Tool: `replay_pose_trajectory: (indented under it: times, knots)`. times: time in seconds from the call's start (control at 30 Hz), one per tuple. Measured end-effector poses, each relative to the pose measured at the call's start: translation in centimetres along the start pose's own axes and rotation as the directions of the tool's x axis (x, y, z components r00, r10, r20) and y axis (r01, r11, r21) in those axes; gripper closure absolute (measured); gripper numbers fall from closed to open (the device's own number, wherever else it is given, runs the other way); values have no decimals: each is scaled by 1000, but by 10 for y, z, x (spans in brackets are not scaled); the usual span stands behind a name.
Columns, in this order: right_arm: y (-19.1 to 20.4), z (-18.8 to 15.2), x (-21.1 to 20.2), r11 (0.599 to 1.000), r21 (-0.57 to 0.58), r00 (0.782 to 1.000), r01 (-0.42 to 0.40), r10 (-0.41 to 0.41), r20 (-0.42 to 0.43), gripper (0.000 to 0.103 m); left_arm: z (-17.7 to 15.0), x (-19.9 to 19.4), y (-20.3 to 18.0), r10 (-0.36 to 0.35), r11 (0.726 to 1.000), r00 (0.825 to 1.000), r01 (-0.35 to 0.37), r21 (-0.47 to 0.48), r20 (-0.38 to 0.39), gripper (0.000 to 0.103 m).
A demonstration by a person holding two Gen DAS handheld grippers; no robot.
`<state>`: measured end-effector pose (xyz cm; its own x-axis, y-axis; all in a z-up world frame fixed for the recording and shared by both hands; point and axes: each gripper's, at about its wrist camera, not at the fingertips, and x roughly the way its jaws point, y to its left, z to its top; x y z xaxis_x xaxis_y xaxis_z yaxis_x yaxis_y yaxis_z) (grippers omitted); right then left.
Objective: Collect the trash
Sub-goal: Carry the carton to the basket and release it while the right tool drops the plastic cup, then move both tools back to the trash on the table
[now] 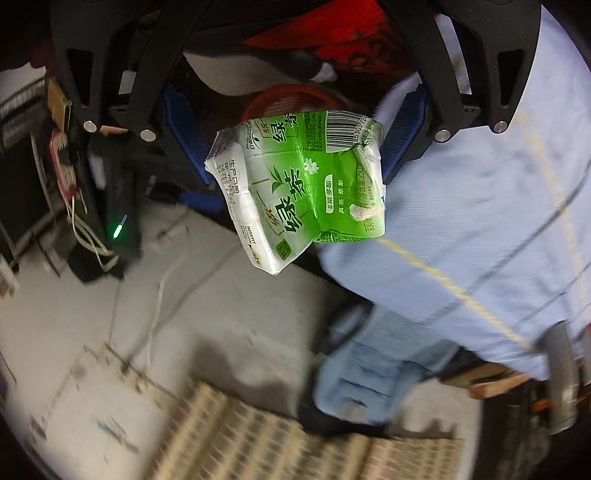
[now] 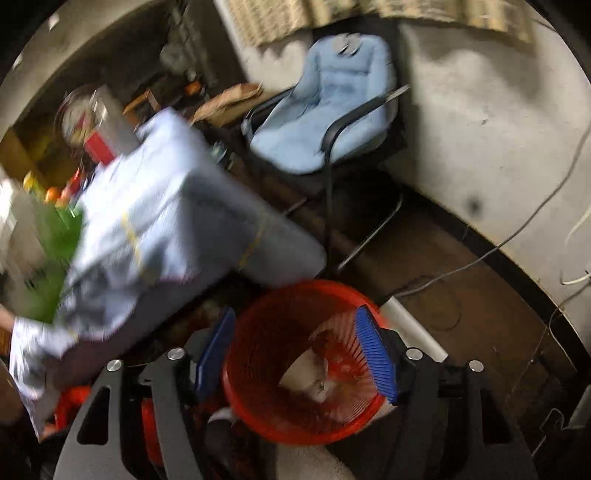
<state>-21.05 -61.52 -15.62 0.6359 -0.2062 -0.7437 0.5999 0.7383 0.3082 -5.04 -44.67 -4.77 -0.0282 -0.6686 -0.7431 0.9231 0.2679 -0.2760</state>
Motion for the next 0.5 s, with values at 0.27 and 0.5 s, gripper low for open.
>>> replay_pose_trajectory:
  times: [0.27, 0.5]
  knots:
    - [-44, 11, -23, 992, 125, 993, -25, 10, 118, 31, 1, 61, -28, 19, 996, 994, -9, 91, -106, 11]
    - [-31, 19, -18, 993, 106, 992, -43, 30, 126, 31, 2, 53, -20, 57, 996, 995, -51, 74, -82, 8]
